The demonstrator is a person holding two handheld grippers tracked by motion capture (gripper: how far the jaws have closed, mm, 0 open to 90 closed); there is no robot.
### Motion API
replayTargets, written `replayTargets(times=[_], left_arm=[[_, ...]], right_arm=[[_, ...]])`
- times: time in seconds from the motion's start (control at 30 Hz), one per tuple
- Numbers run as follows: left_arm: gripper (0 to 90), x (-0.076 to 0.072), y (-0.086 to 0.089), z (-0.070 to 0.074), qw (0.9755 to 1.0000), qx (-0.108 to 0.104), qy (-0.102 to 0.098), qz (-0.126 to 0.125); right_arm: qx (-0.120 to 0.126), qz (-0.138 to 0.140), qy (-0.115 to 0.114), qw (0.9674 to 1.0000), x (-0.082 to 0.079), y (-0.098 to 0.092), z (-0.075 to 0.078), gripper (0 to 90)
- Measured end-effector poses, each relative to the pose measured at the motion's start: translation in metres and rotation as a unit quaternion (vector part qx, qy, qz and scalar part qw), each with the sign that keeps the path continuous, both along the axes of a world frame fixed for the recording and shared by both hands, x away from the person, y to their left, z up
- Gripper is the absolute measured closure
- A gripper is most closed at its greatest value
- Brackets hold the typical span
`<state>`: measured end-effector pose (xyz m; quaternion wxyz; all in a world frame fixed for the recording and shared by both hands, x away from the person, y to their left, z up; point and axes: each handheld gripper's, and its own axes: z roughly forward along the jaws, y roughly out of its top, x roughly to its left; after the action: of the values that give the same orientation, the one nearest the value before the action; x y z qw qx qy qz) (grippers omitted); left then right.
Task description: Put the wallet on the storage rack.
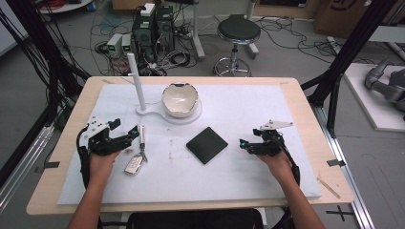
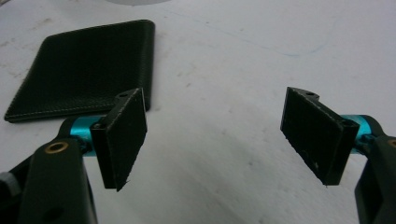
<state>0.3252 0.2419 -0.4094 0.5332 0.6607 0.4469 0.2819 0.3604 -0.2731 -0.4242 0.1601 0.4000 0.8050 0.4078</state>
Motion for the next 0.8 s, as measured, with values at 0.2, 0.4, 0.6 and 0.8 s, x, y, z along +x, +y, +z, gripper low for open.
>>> replayTargets(times=[0.2,0.4,0.6,0.8], left_arm=[[22.0,0.001,-0.008,0.001,0.9999,0.004,0.001,-0.013],[22.0,0.002,-0.012,0.0,0.9998,0.003,0.007,-0.02],[22.4,0.003,-0.017,0.001,0.9994,0.005,0.008,-0.032],[22.7,0.004,-0.024,0.0,0.9989,0.005,0.014,-0.045]], right_arm=[[-0.004,0.037,0.025,0.999,0.003,0.023,-0.007,29.8],[0.006,0.068,0.036,0.997,0.009,0.042,-0.01,39.1],[-0.018,0.092,0.056,0.994,0.023,0.072,-0.018,39.3],[0.01,0.098,0.096,0.9905,0.032,0.068,-0.021,40.2]])
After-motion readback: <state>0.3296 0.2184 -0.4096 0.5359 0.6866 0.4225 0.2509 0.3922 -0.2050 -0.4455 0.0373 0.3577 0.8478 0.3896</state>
